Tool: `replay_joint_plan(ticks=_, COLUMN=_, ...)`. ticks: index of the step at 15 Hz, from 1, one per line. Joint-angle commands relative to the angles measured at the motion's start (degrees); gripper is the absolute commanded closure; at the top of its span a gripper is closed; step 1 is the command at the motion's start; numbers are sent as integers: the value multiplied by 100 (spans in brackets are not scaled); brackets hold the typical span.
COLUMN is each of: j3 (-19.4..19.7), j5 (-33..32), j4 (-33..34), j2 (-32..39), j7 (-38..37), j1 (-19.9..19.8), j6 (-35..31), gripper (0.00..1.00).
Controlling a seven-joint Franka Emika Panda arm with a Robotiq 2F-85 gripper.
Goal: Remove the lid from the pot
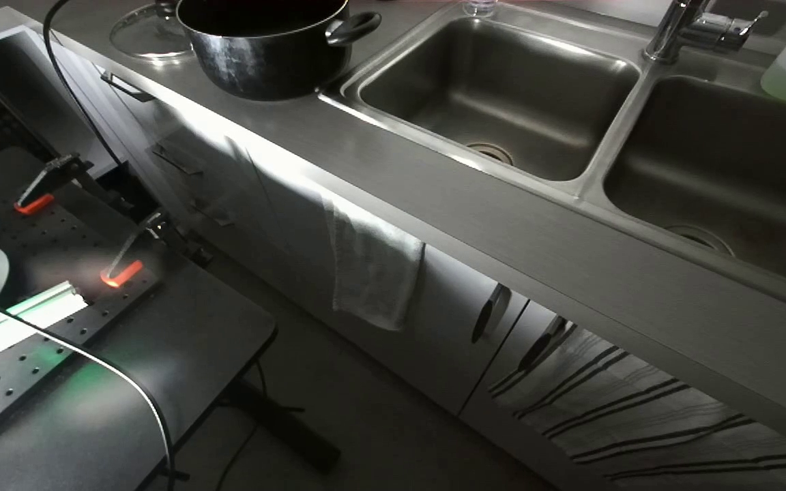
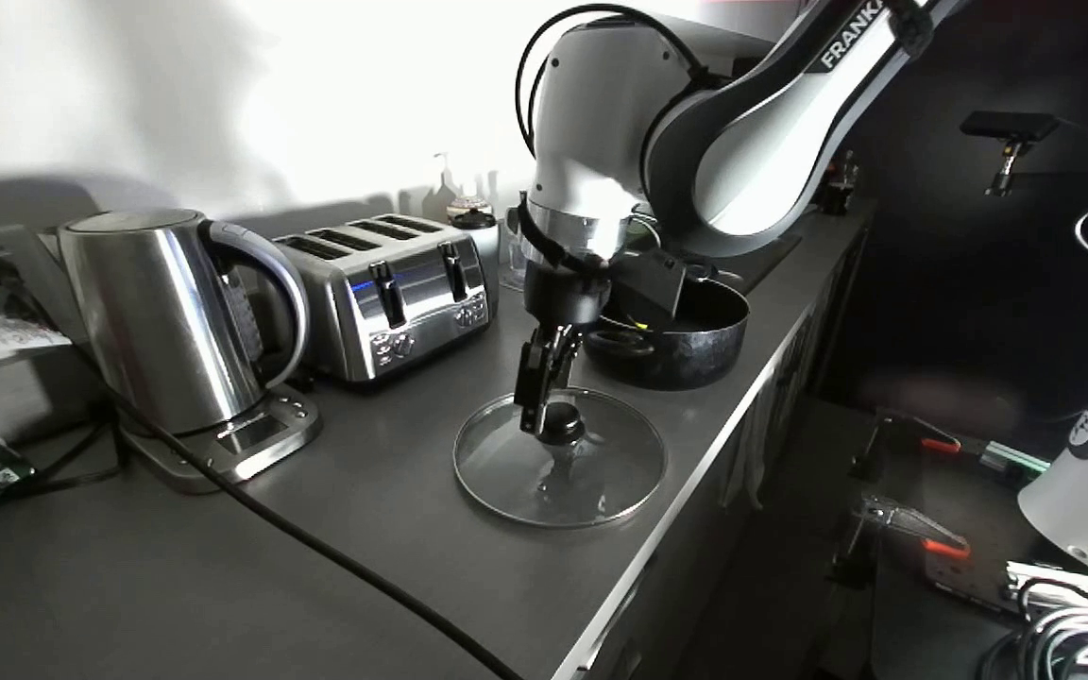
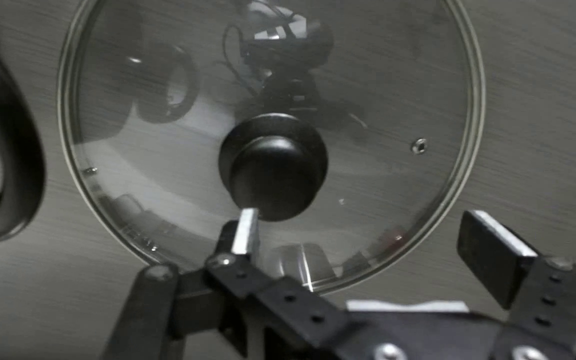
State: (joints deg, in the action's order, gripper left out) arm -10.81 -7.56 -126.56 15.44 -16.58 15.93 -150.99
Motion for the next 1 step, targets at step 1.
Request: replay_joint_plan(ticks=1, j3=-367, j5=643, j4=-861, j2=-911, j7=780, j1=-112, j6=-257, gripper=0)
